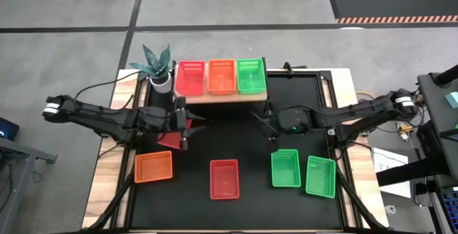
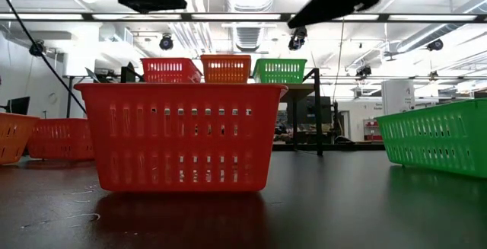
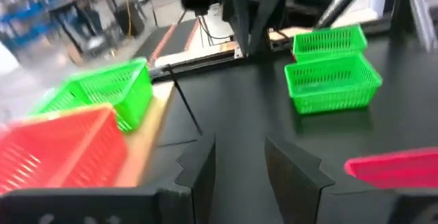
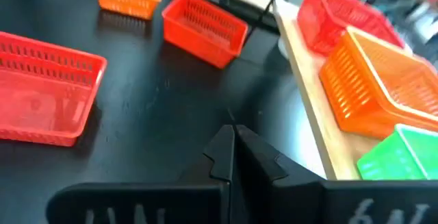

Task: Stack baskets on shelf by color
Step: Stack the top red basket on top of the other red basket on the shelf

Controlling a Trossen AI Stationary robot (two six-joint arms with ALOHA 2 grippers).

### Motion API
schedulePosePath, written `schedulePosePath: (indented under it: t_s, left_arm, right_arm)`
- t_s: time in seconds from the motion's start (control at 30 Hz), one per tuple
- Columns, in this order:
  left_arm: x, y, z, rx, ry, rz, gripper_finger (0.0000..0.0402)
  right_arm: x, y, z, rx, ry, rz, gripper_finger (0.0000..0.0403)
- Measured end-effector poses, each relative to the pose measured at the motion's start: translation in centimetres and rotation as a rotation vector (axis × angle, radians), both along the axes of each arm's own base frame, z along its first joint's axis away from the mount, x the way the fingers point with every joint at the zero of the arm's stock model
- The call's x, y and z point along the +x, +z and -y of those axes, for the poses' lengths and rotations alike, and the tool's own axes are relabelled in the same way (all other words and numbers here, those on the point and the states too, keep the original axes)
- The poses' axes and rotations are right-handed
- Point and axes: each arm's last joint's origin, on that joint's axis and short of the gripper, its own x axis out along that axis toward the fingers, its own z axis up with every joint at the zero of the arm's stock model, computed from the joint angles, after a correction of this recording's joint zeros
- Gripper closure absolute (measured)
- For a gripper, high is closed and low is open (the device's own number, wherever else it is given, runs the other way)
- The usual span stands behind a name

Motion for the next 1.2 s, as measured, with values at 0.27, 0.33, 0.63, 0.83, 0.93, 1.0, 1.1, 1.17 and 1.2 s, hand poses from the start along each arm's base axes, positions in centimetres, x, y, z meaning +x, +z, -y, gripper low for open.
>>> schedulePosePath:
  t_s: [0.27,0.33,0.63,0.83,0.93,1.0,1.1,1.17,1.2]
  left_arm:
    - [2.2,-3.1,2.7,-0.427,0.058,-0.145,0.029]
    - [2.5,-3.3,3.6,-0.584,0.112,-0.206,0.029]
    - [2.1,-4.7,9.6,-1.098,0.62,-0.773,0.0315]
    - [1.3,-4.8,12.7,-1.192,0.822,-0.895,0.0317]
    - [1.0,-5.1,13.3,-1.218,0.876,-0.892,0.0317]
    - [0.7,-5.4,13.5,-1.224,0.898,-0.893,0.0317]
    - [0.6,-5.6,13.4,-1.195,0.876,-0.907,0.0317]
    - [0.5,-5.7,13.3,-1.099,0.784,-0.925,0.0317]
    - [0.5,-5.7,13.2,-1.035,0.714,-0.929,0.0317]
  right_arm:
    - [-3.0,-1.1,0.3,-0.062,0.032,0.11,0.0394]
    - [-3.5,-0.5,0.4,-0.076,0.038,0.138,0.0394]
    - [-4.4,0.6,0.5,-0.112,0.051,0.184,0.0394]
    - [-4.2,0.2,0.5,-0.123,0.056,0.158,0.0394]
    - [-4.1,0.0,0.5,-0.124,0.057,0.147,0.0394]
    - [-3.9,-0.2,0.4,-0.124,0.057,0.138,0.0394]
    - [-3.8,-0.5,0.4,-0.115,0.054,0.116,0.0394]
    - [-3.8,-0.7,0.4,-0.109,0.052,0.102,0.0394]
    - [-3.8,-0.8,0.4,-0.103,0.05,0.094,0.0394]
